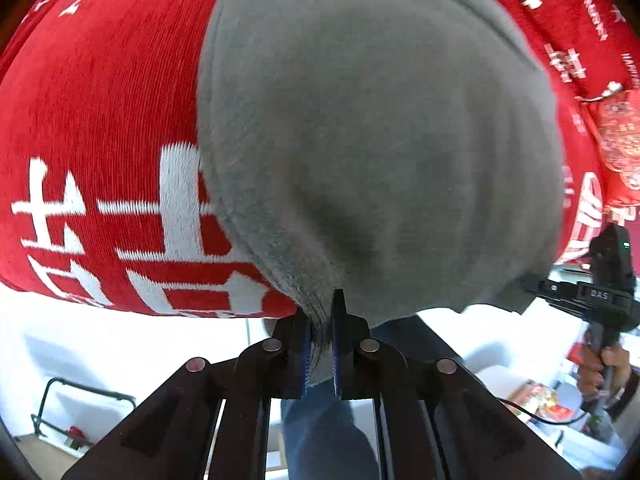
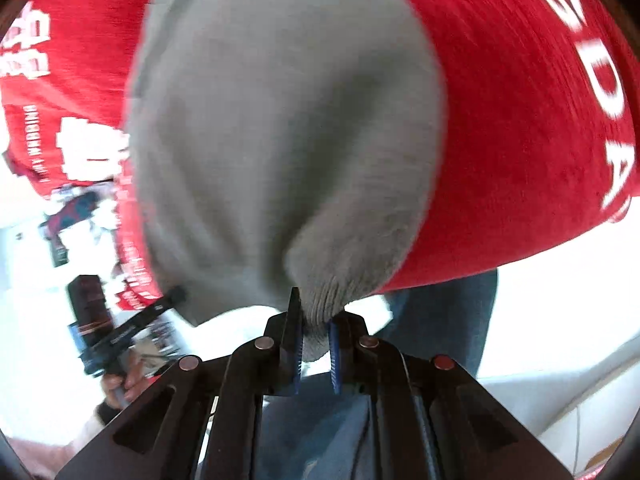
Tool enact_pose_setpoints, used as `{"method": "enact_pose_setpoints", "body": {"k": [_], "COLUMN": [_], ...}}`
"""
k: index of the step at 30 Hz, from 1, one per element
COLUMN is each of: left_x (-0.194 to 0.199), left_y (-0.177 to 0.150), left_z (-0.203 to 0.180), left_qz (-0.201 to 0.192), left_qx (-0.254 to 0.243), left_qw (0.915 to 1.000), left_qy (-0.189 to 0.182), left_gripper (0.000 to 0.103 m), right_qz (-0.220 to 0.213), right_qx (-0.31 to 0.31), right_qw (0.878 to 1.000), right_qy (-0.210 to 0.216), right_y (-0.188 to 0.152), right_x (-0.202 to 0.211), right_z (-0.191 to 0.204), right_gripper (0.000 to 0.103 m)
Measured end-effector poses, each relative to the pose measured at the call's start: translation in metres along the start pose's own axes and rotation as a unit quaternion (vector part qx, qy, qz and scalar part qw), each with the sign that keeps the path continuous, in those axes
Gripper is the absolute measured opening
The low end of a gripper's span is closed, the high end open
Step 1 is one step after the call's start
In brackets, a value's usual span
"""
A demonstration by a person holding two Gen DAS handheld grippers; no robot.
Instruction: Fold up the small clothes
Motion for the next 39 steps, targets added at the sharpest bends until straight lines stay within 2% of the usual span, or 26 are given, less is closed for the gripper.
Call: {"method": "enact_pose_setpoints", "body": {"k": [3,5,7,10,13,16,17,20,24,27,28,29,30,31,32,35,39], "left_x": [0.035,0.06,0.082,0.101,0.103,0.095,0.093,0.085,0.084,0.098,0.1,0.102,0.105,0.111,0.115,0.112,0.081], "left_y": [0.011,0.03,0.056,0.111,0.17,0.222,0.222,0.256,0.272,0.277,0.279,0.281,0.284,0.285,0.286,0.289,0.295], "left_z": [-0.01,-0.014,-0.018,-0.016,-0.01,-0.008,0.002,-0.003,0.0,0.011,0.014,0.015,0.017,0.02,0.02,0.015,0.009], "left_qz": [-0.025,-0.05,-0.078,-0.112,-0.138,-0.15,-0.151,-0.156,-0.141,-0.149,-0.151,-0.152,-0.156,-0.169,-0.179,-0.169,-0.127], "left_qx": [0.002,0.001,-0.001,-0.004,0.006,0.027,0.028,0.035,0.045,0.041,0.042,0.045,0.049,0.054,0.05,0.027,-0.025], "left_qw": [0.9989,0.9973,0.9951,0.9924,0.99,0.9883,0.9881,0.9862,0.9859,0.9787,0.9775,0.9769,0.9755,0.9712,0.9679,0.9694,0.9765], "left_qy": [-0.041,-0.054,-0.06,-0.051,-0.028,-0.009,-0.004,0.041,0.079,0.135,0.141,0.143,0.147,0.159,0.169,0.176,0.172], "left_gripper": [0.009,0.009,0.009,0.009,0.009,0.009,0.009,0.009,0.009,0.01,0.02,0.063,0.087,0.103,0.103,0.103,0.103], "right_qz": [-0.026,-0.052,-0.077,-0.099,-0.115,-0.113,-0.108,-0.086,-0.063,-0.044,-0.04,-0.038,-0.039,-0.045,-0.053,-0.078,-0.097], "right_qx": [0.015,0.021,0.029,0.039,0.038,0.023,0.018,0.002,-0.022,-0.038,-0.038,-0.039,-0.041,-0.043,-0.041,-0.025,0.035], "right_qw": [0.998,0.994,0.989,0.985,0.984,0.986,0.988,0.992,0.994,0.994,0.995,0.995,0.995,0.995,0.994,0.994,0.994], "right_qy": [0.058,0.094,0.122,0.135,0.13,0.117,0.107,0.087,0.089,0.09,0.088,0.086,0.085,0.084,0.085,0.065,-0.038], "right_y": [0.016,0.036,0.071,0.119,0.174,0.213,0.224,0.248,0.266,0.273,0.273,0.277,0.28,0.283,0.287,0.298,0.305], "right_x": [0.025,0.044,0.061,0.069,0.075,0.078,0.072,0.056,0.043,0.038,0.041,0.041,0.041,0.044,0.047,0.062,0.068], "right_z": [0.042,0.066,0.088,0.11,0.118,0.112,0.109,0.097,0.091,0.089,0.086,0.086,0.087,0.088,0.09,0.093,0.096], "right_gripper": [0.012,0.012,0.012,0.012,0.012,0.012,0.012,0.012,0.016,0.019,0.021,0.029,0.048,0.058,0.063,0.063,0.063]}}
Point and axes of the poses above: each gripper's, at about its wrist camera, not at the fingertips, and x roughly against the way its jaws point, z to its left, y to its top, the point moved 9 cm from there along -x, roughly the way its jaws point, and after that the axes turned 5 degrees about y, right-handed, at the moved point
